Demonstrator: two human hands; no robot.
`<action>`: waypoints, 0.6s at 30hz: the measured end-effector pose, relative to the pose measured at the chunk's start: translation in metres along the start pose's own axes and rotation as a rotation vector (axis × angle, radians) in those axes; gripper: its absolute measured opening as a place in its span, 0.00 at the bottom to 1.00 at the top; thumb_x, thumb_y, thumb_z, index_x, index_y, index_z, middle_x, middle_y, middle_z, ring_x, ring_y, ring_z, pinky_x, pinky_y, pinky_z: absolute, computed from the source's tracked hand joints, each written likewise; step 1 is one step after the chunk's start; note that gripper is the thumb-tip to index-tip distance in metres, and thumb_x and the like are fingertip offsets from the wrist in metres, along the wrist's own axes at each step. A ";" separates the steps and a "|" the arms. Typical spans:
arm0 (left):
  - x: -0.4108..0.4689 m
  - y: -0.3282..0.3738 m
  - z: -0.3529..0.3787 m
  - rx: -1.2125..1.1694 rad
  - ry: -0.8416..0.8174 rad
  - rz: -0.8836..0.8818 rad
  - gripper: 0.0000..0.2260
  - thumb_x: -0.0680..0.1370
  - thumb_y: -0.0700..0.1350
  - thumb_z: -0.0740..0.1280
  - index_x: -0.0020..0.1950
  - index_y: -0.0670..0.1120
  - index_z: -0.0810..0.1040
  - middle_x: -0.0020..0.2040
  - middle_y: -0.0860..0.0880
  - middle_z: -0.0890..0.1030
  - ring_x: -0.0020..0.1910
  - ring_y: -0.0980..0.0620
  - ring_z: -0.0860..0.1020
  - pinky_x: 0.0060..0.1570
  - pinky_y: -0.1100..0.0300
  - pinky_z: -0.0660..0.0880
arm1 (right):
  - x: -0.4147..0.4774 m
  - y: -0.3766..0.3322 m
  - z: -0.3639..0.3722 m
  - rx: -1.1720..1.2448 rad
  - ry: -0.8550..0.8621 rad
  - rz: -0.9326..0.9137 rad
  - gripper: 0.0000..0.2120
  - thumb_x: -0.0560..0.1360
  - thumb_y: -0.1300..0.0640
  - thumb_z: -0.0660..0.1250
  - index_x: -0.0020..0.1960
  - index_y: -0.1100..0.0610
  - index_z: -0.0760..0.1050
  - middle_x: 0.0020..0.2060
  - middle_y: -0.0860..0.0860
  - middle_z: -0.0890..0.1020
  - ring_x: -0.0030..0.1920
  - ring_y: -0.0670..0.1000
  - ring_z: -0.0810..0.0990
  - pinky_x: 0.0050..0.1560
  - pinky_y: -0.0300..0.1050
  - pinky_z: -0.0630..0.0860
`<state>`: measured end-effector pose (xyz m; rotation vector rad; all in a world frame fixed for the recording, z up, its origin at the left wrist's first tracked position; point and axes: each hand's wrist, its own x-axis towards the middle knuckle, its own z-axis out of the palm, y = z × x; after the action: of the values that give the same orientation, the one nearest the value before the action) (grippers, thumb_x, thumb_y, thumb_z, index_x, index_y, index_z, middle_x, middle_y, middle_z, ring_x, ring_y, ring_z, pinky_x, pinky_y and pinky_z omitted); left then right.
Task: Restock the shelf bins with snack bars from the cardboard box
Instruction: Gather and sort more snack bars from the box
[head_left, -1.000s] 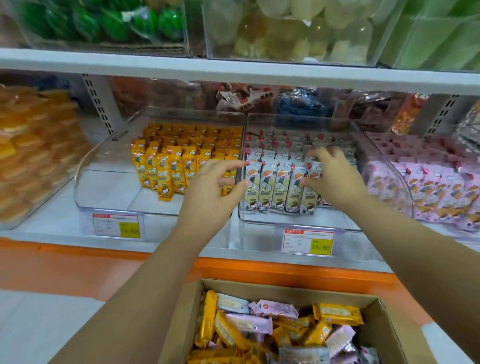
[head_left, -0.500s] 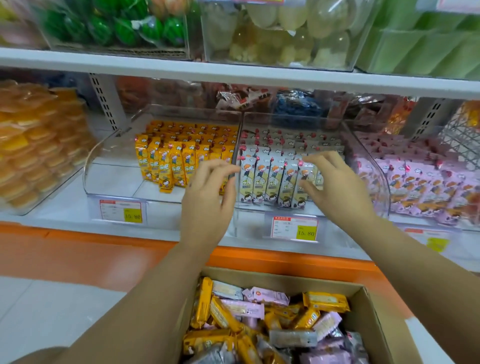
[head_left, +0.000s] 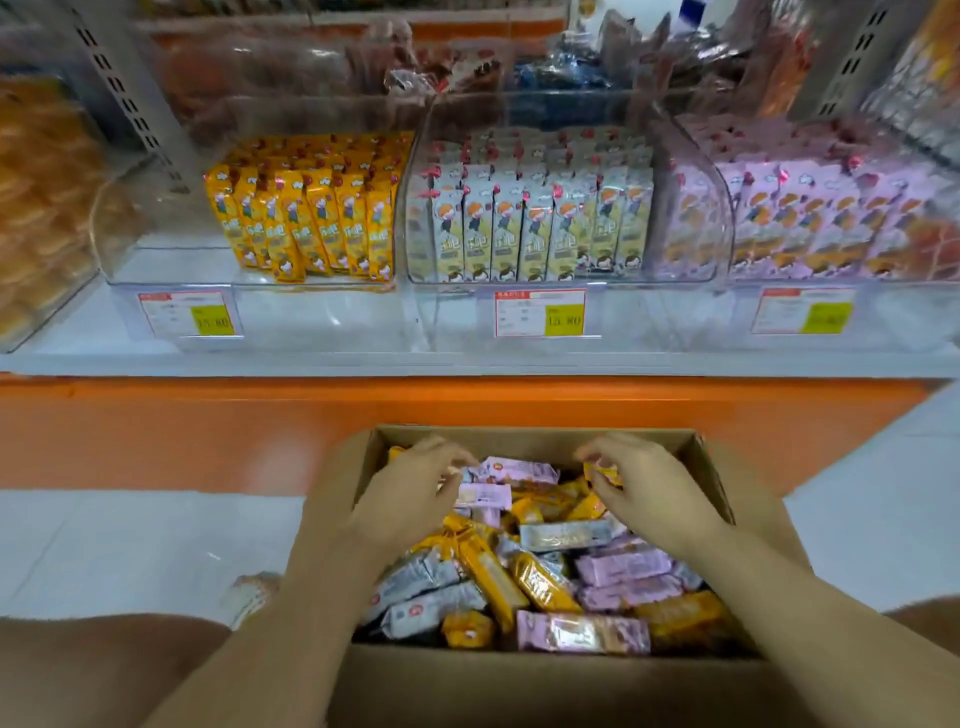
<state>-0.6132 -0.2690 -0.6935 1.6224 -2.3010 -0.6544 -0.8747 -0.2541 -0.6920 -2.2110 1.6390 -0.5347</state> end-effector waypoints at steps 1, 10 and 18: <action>-0.001 -0.008 0.003 0.022 -0.132 -0.037 0.11 0.81 0.44 0.60 0.62 0.51 0.76 0.61 0.53 0.75 0.54 0.56 0.76 0.52 0.59 0.75 | 0.000 0.006 0.008 -0.020 -0.120 0.041 0.10 0.77 0.58 0.65 0.57 0.52 0.77 0.54 0.48 0.80 0.52 0.50 0.78 0.47 0.42 0.73; -0.028 -0.036 0.003 0.056 -0.343 -0.082 0.11 0.77 0.49 0.68 0.56 0.46 0.79 0.49 0.56 0.75 0.47 0.61 0.73 0.46 0.72 0.68 | 0.010 0.009 0.064 -0.173 -0.562 0.048 0.22 0.77 0.53 0.65 0.70 0.50 0.67 0.68 0.52 0.72 0.64 0.53 0.72 0.58 0.50 0.74; -0.024 -0.026 0.002 0.113 -0.476 -0.053 0.20 0.74 0.58 0.69 0.63 0.52 0.76 0.59 0.55 0.73 0.52 0.59 0.72 0.53 0.60 0.73 | 0.012 0.006 0.079 -0.473 -0.539 -0.139 0.23 0.76 0.56 0.65 0.70 0.52 0.64 0.65 0.50 0.73 0.65 0.53 0.67 0.58 0.46 0.69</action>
<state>-0.5841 -0.2537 -0.7071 1.7319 -2.6685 -1.0364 -0.8383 -0.2637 -0.7624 -2.4996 1.4183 0.4426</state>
